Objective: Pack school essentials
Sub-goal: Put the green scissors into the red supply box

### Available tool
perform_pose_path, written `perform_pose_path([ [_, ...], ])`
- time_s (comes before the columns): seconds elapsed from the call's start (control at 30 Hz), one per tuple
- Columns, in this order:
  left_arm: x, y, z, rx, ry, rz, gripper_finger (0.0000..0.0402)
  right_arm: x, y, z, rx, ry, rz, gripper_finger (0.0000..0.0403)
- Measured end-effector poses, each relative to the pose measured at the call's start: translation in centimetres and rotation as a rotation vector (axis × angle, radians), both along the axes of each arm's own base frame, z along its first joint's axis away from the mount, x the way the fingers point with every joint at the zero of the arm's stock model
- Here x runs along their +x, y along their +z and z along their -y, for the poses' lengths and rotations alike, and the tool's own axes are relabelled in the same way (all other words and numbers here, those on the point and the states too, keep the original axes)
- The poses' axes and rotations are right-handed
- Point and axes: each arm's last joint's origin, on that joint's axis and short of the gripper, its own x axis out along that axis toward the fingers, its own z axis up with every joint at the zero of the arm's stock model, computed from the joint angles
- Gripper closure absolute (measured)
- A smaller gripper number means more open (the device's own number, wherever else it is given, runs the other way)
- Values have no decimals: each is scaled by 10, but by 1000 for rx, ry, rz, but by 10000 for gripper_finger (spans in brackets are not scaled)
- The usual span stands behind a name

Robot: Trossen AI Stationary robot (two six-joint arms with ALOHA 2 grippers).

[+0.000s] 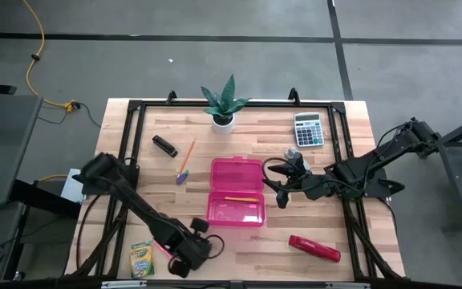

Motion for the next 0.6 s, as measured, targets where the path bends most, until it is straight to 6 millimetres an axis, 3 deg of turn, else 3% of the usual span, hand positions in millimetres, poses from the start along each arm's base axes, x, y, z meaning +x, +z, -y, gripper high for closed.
perform_pose_path([
  [0.17,-31,60,-19,-110,-15,113,357,0,0,0,5,-3,-1,178],
  [0.27,-55,101,-39,-151,57,298,357,0,0,0,25,2,1,178],
  [0.37,-74,130,-67,-154,185,538,357,0,-1,0,30,4,1,178],
  [0.5,-92,154,-107,-162,357,850,357,0,0,-1,60,-6,10,178],
  [0.6,-89,159,-132,-148,409,957,357,0,0,0,73,-12,15,178],
])
